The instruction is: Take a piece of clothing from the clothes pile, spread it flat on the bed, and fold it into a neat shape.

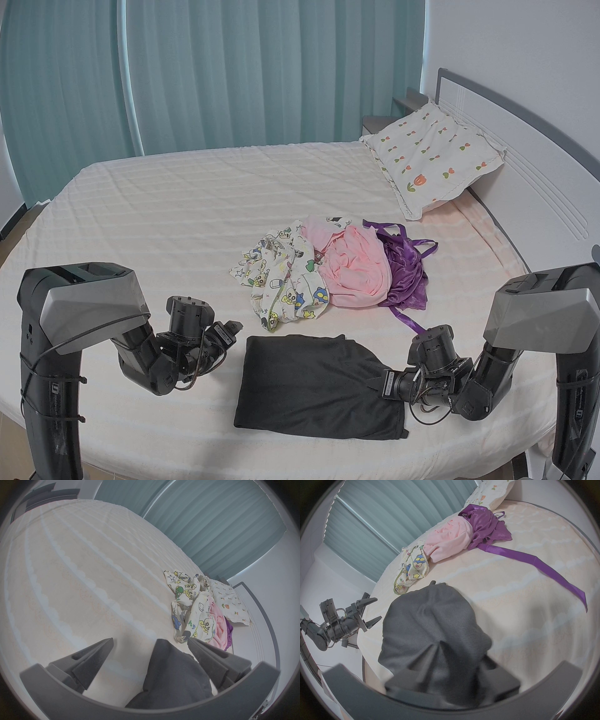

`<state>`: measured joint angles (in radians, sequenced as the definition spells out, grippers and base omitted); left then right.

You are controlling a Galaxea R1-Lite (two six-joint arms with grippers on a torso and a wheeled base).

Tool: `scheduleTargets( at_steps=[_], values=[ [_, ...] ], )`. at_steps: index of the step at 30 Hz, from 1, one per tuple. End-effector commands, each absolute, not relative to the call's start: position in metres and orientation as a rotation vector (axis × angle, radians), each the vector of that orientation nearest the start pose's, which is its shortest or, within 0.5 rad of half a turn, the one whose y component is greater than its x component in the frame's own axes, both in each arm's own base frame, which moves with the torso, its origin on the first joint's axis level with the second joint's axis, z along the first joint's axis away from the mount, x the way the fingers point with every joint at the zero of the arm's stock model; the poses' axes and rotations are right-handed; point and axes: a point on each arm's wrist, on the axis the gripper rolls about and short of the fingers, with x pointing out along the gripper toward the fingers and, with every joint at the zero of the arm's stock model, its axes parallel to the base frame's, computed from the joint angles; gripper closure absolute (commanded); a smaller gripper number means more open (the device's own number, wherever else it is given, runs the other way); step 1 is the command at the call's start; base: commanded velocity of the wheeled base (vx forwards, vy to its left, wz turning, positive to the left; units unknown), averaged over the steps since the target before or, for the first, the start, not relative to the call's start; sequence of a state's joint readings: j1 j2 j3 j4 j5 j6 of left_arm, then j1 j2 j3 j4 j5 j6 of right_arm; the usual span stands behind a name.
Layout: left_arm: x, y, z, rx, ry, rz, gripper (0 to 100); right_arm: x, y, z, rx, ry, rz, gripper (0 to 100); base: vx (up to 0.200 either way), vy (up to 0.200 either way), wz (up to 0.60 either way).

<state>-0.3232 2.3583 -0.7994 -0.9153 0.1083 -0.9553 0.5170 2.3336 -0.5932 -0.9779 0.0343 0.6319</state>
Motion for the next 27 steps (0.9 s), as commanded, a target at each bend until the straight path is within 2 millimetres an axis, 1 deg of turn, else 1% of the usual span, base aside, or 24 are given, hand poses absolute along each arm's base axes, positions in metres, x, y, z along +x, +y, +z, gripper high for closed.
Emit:
scheduleTargets(
  at_steps=[1, 2, 3, 5, 7, 9, 10, 11, 12, 17, 19, 23, 25, 27],
  values=[
    [0.353, -0.116, -0.024, -0.78, 0.675, 0.11, 0, 0.281, 0.161, -0.037, 0.404, 0.882, 0.27, 0, 0.0, 0.0, 0.0],
    [0.353, -0.116, -0.025, -0.78, 0.676, 0.111, 0, 0.282, 0.161, -0.036, 0.407, 0.876, 0.267, 0, 0.0, 0.0, 0.0],
    [0.353, -0.116, -0.024, -0.78, 0.675, 0.11, 0, 0.286, 0.158, -0.031, 0.427, 0.847, 0.265, 0, 0.0, 0.0, 0.0],
    [0.353, -0.116, -0.025, -0.78, 0.676, 0.111, 0, 0.296, 0.148, -0.025, 0.458, 0.812, 0.237, 0, 0.0, 0.0, 0.0],
    [0.353, -0.116, -0.025, -0.78, 0.676, 0.111, 0, 0.306, 0.142, -0.024, 0.485, 0.799, 0.215, 0, 0.0, 0.0, 0.0],
    [0.353, -0.116, -0.025, -0.78, 0.676, 0.111, 0, 0.312, 0.143, -0.03, 0.523, 0.806, 0.189, 0, 0.0, 0.0, 0.0],
    [0.353, -0.116, -0.025, -0.78, 0.676, 0.111, 0, 0.312, 0.143, -0.03, 0.523, 0.806, 0.189, 0, 0.0, 0.0, 0.0],
    [0.353, -0.116, -0.025, -0.779, 0.675, 0.11, 0, 0.319, 0.146, -0.032, 0.578, 0.801, 0.171, 0, 0.0, 0.0, 0.0],
    [0.353, -0.116, -0.025, -0.778, 0.676, 0.11, 0, 0.322, 0.147, -0.032, 0.592, 0.796, 0.169, 0, 0.0, 0.0, 0.0],
    [0.354, -0.116, -0.025, -0.779, 0.672, 0.112, 0, 0.332, 0.157, -0.04, 0.573, 0.86, 0.144, 0, 0.0, 0.0, 0.0],
    [0.354, -0.116, -0.025, -0.78, 0.671, 0.111, 0, 0.335, 0.158, -0.046, 0.566, 0.878, 0.124, 0, 0.0, 0.0, 0.0],
    [0.356, -0.115, -0.023, -0.791, 0.634, 0.095, 0, 0.336, 0.156, -0.047, 0.527, 0.865, 0.043, 0, 0.0, 0.0, 0.0],
    [0.356, -0.116, -0.022, -0.794, 0.621, 0.087, 0, 0.34, 0.157, -0.046, 0.527, 0.852, 0.025, 0, 0.0, 0.0, 0.0],
    [0.356, -0.116, -0.022, -0.794, 0.621, 0.087, 0, 0.341, 0.155, -0.046, 0.523, 0.862, 0.005, 0, 0.0, 0.0, 0.0]
  ],
)
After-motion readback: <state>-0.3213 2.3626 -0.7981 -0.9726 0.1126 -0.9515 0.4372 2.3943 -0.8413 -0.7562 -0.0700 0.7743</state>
